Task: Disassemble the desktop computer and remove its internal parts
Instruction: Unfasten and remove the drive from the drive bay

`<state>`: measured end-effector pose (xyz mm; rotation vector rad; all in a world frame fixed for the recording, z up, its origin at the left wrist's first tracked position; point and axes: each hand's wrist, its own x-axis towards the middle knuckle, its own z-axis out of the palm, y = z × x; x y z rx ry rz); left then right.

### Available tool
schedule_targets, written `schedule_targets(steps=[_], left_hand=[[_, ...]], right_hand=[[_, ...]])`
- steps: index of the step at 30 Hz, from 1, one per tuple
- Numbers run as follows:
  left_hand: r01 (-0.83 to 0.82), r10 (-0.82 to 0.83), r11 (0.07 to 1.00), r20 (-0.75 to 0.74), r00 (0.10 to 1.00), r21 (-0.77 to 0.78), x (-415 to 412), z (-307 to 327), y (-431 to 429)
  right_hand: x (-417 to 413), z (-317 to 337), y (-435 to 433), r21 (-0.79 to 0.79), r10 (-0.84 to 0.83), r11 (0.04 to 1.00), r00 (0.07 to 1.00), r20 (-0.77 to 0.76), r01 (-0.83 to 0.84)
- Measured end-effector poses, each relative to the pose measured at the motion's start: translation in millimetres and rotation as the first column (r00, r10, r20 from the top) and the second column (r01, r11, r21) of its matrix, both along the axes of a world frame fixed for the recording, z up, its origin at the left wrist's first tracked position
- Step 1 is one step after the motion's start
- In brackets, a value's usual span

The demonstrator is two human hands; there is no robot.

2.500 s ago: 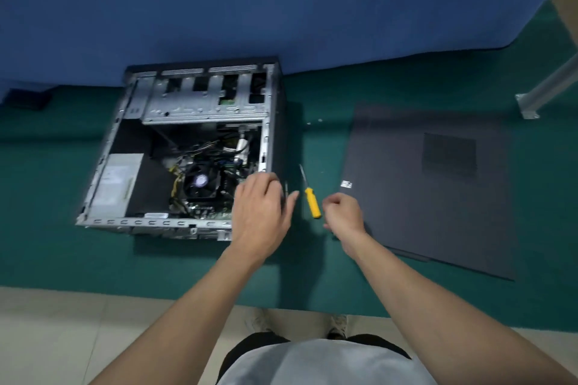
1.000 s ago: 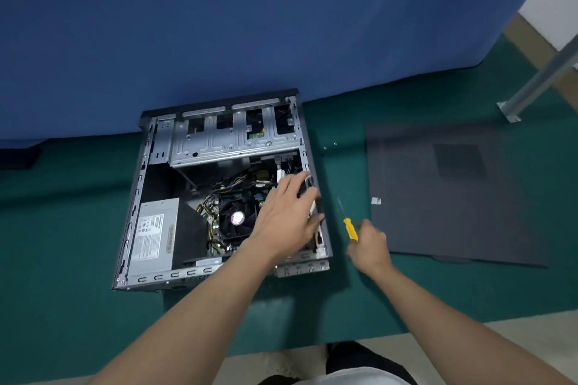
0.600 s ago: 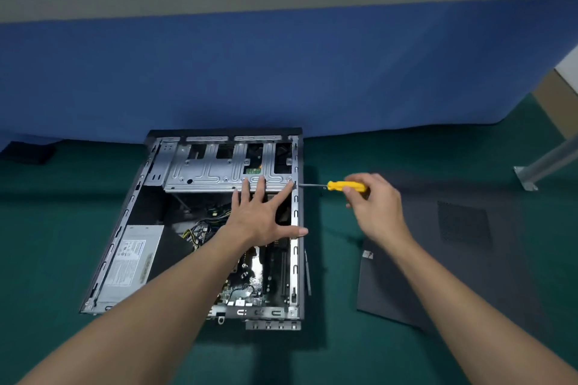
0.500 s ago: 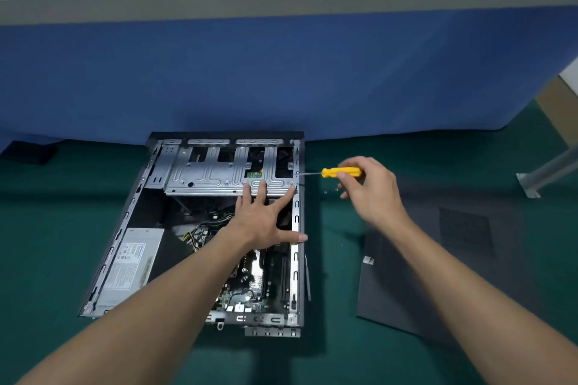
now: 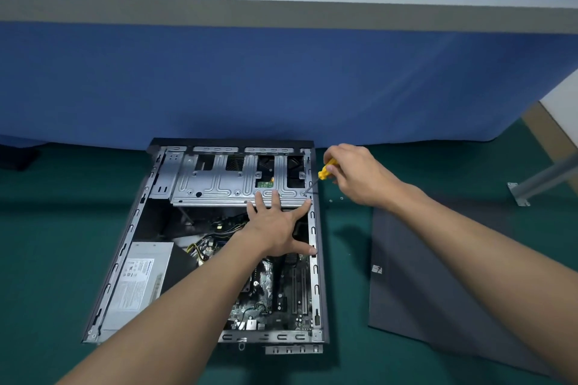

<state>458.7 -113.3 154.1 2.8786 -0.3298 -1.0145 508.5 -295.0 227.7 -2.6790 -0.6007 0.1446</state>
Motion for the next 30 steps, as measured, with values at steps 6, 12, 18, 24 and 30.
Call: schedule_targets(steps=[6, 12, 18, 24, 30], left_hand=[[-0.003, 0.002, 1.000, -0.026, 1.000, -0.007, 1.9, 6.7, -2.6], [0.006, -0.007, 1.000, -0.030, 1.000, -0.026, 1.3, 8.6, -2.2], [-0.001, 0.000, 0.999, -0.025, 1.000, -0.051, -0.1, 8.5, -1.1], [-0.013, 0.011, 0.998, -0.031, 0.999, -0.066, -0.2, 9.7, -0.9], [-0.017, 0.015, 0.997, -0.027, 1.000, -0.073, -0.7, 9.8, -0.3]], right_hand=[[0.9, 2.7, 11.5, -0.081, 0.002, 0.997, 1.000, -0.016, -0.003], [7.6, 14.0, 23.7, -0.214, 0.095, 0.971, 0.994, -0.047, -0.103], [23.8, 36.6, 50.2, -0.449, 0.086, 0.877, 0.976, -0.201, -0.169], [34.7, 43.3, 76.9, -0.602, -0.100, 0.789, 0.940, -0.326, -0.124], [44.2, 45.8, 81.0, -0.630, -0.175, 0.754, 0.868, -0.464, -0.185]])
